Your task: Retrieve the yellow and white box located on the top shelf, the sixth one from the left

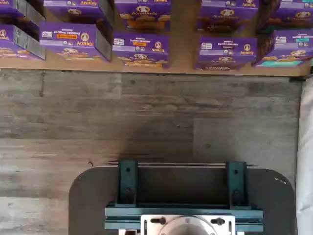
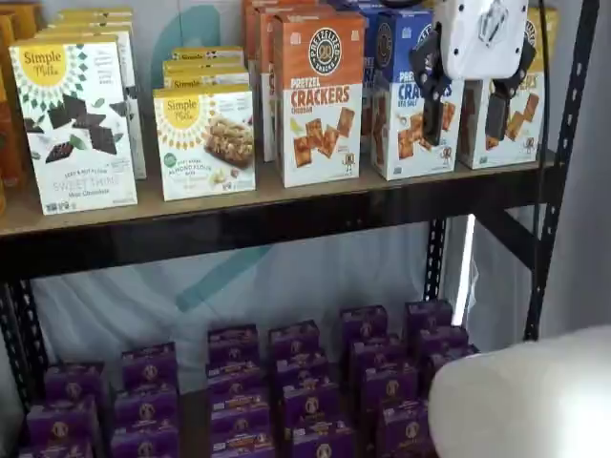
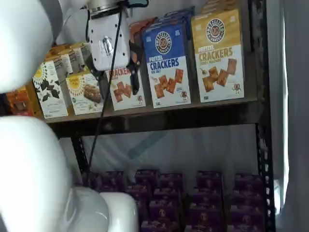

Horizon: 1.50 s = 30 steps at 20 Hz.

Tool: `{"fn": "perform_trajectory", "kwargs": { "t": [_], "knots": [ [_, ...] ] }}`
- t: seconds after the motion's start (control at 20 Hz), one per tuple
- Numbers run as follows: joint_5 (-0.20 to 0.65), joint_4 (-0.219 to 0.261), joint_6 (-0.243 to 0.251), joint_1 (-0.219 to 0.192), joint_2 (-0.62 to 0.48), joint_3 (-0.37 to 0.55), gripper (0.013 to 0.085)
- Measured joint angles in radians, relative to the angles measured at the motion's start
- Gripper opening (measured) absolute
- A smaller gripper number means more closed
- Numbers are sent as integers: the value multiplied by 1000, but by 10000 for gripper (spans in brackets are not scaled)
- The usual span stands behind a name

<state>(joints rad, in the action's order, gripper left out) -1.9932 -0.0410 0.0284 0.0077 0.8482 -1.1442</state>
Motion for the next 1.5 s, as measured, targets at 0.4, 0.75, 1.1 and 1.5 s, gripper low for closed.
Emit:
{"fn": "perform_trajectory", "kwargs": {
  "t": [0.4,0.75,1.1,1.5],
  "knots": [
    [-30,-47,-18,-38,-18,-15,850],
    [77,85,-69,-40,-3,15,850],
    [239,78,-236,-221,-35,44,850],
    [389,48,-367,-368,-98,35,850]
  ]
}}
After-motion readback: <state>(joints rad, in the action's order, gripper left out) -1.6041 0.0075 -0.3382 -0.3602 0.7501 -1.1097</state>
